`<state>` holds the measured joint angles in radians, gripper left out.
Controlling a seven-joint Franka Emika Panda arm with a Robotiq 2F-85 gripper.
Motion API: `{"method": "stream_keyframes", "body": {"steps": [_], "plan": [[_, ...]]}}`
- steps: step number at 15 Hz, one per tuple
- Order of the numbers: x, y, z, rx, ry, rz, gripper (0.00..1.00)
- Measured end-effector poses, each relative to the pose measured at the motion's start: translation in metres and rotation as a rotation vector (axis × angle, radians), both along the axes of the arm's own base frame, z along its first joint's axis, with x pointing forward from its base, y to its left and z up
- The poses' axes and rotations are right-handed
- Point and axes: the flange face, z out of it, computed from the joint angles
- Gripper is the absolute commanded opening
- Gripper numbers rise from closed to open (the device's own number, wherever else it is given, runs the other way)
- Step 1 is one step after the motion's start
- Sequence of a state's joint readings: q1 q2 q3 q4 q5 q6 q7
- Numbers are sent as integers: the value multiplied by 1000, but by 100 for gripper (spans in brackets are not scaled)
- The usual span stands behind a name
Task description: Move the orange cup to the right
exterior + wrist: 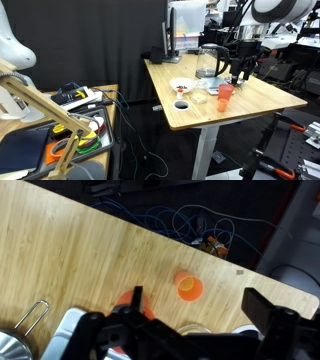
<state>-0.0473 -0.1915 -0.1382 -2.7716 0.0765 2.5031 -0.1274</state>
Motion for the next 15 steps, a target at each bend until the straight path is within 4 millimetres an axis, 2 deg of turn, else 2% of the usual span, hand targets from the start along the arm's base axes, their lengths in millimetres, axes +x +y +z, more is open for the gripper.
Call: {"method": "stream_keyframes", "body": {"steps": [8,15], "plan": [[12,-9,-75,48,43,-157,100],[17,-11,-80,46,48,-164,100]]}}
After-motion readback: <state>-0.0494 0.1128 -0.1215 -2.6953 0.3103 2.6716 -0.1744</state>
